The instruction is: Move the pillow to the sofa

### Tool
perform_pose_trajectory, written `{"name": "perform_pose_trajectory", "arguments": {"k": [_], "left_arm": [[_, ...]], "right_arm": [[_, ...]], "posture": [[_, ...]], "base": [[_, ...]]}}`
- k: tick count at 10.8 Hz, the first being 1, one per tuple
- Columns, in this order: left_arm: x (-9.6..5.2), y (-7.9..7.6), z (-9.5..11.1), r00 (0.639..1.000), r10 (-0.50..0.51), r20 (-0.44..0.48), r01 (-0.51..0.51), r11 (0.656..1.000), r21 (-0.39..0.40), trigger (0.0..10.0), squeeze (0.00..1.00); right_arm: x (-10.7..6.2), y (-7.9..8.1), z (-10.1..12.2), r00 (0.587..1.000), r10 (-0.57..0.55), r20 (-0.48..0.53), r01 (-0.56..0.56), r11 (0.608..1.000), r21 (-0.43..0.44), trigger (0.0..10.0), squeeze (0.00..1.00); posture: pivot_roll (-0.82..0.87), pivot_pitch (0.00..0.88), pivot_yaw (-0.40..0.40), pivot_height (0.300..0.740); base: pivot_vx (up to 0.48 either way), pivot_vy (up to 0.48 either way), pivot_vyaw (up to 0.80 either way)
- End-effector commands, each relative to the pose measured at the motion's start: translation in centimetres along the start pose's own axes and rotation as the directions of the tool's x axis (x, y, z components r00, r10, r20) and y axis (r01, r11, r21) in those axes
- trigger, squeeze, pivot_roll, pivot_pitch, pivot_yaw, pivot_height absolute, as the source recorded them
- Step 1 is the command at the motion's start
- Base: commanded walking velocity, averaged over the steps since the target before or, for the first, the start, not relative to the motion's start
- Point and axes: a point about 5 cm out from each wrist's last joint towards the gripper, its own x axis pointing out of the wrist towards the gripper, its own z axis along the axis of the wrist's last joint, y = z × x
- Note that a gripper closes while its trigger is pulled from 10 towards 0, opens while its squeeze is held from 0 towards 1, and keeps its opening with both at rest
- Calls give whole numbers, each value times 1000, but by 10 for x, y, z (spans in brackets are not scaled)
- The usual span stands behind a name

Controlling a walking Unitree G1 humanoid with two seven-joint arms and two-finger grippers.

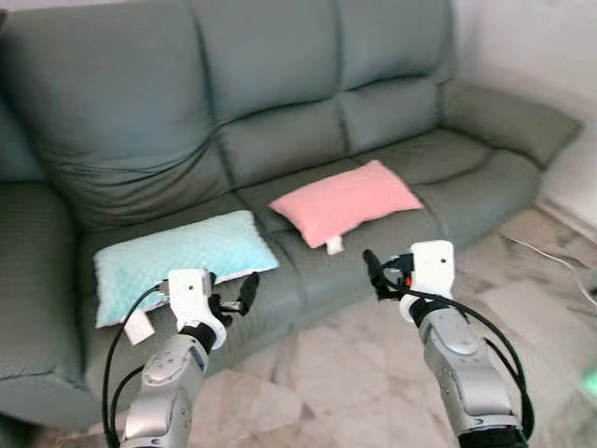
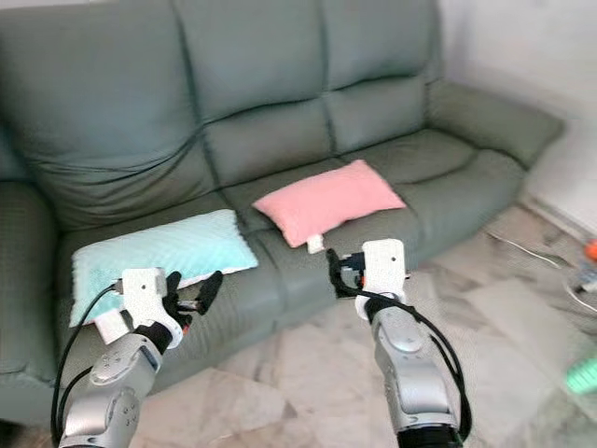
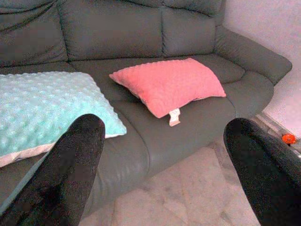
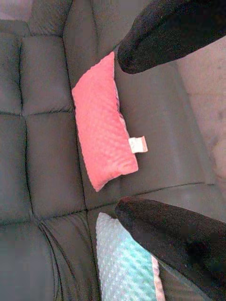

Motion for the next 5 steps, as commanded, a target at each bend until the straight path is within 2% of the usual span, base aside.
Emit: {"name": "perform_pose_trajectory", "arguments": {"k": [1, 2, 3, 5], "left_arm": [[-1, 3, -2, 1000, 18, -14, -18, 1000, -5, 10000, 0], [-1, 2, -1, 1000, 6, -15, -6, 1000, 8, 10000, 0], [-1, 1, -1, 1000, -1, -12, 1, 1000, 11, 10000, 0], [-1, -1, -1, 1000, -17, -8, 17, 1000, 8, 10000, 0]], "right_arm": [[0, -1, 5, 1000, 3, 17, -3, 1000, -4, 10000, 0], [0, -1, 5, 1000, 4, 14, -4, 1000, -4, 10000, 0], [0, -1, 4, 1000, 0, 8, 0, 1000, -4, 10000, 0], [0, -1, 4, 1000, 1, 10, -1, 1000, -5, 10000, 0]], "posture": [[-205, 60, -14, 740], [-206, 60, -14, 740], [-207, 60, -14, 740], [-210, 61, -12, 740]], "base": [[0, 0, 0], [0, 0, 0], [0, 0, -800], [0, 0, 0]]}}
